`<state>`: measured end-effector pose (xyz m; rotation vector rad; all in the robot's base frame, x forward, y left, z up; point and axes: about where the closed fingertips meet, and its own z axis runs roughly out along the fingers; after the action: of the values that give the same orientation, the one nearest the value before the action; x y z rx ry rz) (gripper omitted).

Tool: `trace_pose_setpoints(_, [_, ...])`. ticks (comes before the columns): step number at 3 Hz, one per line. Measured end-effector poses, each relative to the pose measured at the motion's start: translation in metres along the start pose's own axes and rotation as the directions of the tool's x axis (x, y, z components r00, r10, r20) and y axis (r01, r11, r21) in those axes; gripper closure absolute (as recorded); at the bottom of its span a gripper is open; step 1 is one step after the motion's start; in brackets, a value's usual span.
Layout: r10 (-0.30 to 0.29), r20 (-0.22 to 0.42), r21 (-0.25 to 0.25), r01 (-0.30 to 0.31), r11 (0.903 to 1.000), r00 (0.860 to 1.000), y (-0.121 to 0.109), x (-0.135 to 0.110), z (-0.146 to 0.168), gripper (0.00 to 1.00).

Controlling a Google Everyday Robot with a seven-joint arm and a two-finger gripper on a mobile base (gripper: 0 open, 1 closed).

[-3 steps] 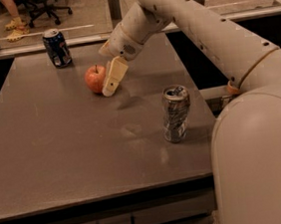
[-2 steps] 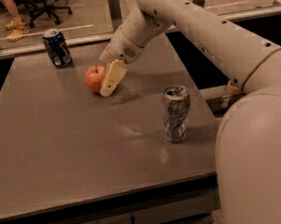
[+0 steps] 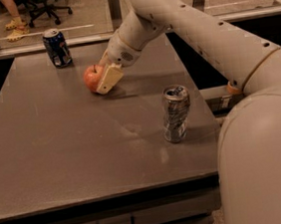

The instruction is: Move apple near redbull can

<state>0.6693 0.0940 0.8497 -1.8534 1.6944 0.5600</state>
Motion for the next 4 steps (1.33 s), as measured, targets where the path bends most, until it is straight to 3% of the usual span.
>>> trace_pose_setpoints(1, [-0.039, 0.001, 0.000, 0.039, 0.9992, 0.999, 0.000, -0.004, -0.016, 0.88])
trace_pose_setpoints(2, [-0.065, 0.013, -0.011, 0.065, 0.9978, 0.998, -0.006, 0.004, -0.045, 1.00])
trace_pose_setpoints(4, [-0.027, -0.034, -0.040, 0.026, 0.9989, 0.999, -0.024, 0.070, -0.102, 1.00])
